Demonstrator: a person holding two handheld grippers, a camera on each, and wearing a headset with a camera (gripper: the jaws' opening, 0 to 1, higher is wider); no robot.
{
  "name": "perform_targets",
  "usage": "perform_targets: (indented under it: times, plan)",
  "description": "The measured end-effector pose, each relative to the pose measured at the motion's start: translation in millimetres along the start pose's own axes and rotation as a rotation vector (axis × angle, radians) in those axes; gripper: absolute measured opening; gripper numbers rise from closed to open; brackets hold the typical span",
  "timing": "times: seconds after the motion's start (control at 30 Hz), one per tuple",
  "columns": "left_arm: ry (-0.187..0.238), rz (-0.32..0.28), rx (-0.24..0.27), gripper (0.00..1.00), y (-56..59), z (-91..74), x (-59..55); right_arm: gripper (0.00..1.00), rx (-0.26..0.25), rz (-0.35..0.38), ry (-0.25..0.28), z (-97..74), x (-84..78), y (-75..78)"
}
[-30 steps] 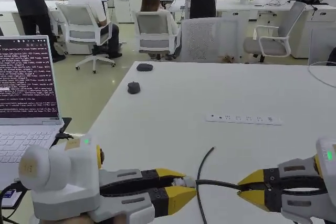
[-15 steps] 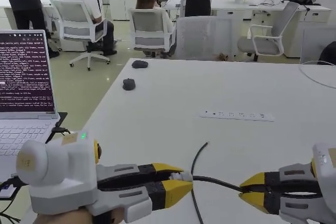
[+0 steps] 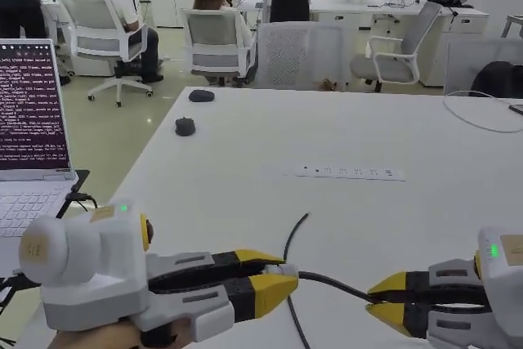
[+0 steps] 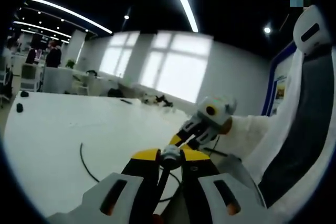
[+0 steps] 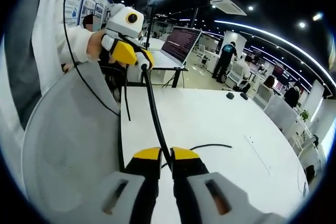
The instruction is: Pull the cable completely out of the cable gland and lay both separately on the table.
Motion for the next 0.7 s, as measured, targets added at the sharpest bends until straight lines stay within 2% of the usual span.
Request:
perform_targets:
  times: [0.07, 0.2, 0.3, 0.47, 0.6, 0.7]
  plan:
    - [-0.003, 0.006, -0.006, 0.16, 2.2, 0.4, 0.0, 0.07, -0.009, -0.007, -0.010, 0.0, 2.1, -0.2]
    - [0.010, 0.007, -0.009, 0.16, 3.0, 1.1, 2.3, 0.19, -0.028, -0.058, -0.025, 0.5, 10.2, -0.3]
    - [0.003, 0.012, -0.011, 0.16, 3.2, 1.8, 0.8, 0.18, -0.027, -0.083, 0.003, -2.6, 24.1, -1.4]
    - [-0.009, 0.012, -0.025, 0.16, 5.8, 3.6, -3.0, 0.19, 0.017, -0.158, 0.074, -8.4, 54.8, -13.2]
    - [-0.013, 0.016, -0.040, 0.16, 7.9, 6.3, -4.0, 0.19, 0.039, -0.208, 0.086, -5.7, 67.9, -22.6]
    - [-0.020, 0.015, -0.051, 0.16, 9.4, 9.2, -5.5, 0.17, 0.042, -0.221, 0.089, -1.5, 71.8, -26.1]
Point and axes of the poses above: the centre of the closed fingertips' face, and the gripper's own axes: z roughly forward along the fingers, y roughly to its right, x roughly out of its top, the point moved 4 cm from there along -z, roughly backward along the fingers, and after that the axes turned 8 degrees about -x, right-handed, at the moved point
